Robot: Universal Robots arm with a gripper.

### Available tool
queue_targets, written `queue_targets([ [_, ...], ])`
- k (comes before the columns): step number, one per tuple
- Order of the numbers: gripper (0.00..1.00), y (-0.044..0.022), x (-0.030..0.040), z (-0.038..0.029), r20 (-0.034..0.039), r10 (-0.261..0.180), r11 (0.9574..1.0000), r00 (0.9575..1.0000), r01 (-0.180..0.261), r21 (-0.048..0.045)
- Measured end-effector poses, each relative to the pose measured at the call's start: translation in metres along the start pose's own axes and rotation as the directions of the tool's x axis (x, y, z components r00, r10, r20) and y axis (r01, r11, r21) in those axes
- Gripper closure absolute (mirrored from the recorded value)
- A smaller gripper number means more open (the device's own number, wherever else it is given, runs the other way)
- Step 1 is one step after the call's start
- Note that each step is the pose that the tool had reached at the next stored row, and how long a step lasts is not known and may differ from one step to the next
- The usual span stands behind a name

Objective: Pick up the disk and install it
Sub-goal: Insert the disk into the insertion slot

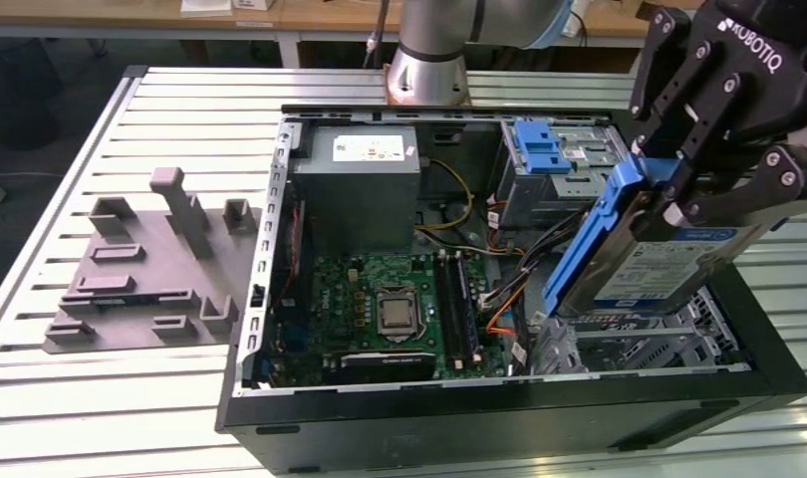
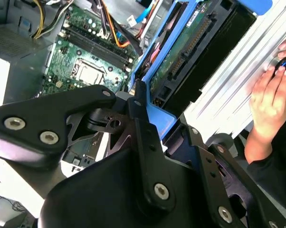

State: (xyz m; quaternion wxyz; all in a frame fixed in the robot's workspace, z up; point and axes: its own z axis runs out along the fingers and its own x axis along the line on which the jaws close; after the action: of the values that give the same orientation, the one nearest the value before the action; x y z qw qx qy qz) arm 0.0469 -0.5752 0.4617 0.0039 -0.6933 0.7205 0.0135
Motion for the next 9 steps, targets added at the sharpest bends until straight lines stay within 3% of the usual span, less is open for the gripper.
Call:
queue_targets([
  [9, 0.64, -0.0133, -0.0017, 0.0043, 0.0002, 0.000, 1.0000, 1.0000, 0.000, 0.0001],
])
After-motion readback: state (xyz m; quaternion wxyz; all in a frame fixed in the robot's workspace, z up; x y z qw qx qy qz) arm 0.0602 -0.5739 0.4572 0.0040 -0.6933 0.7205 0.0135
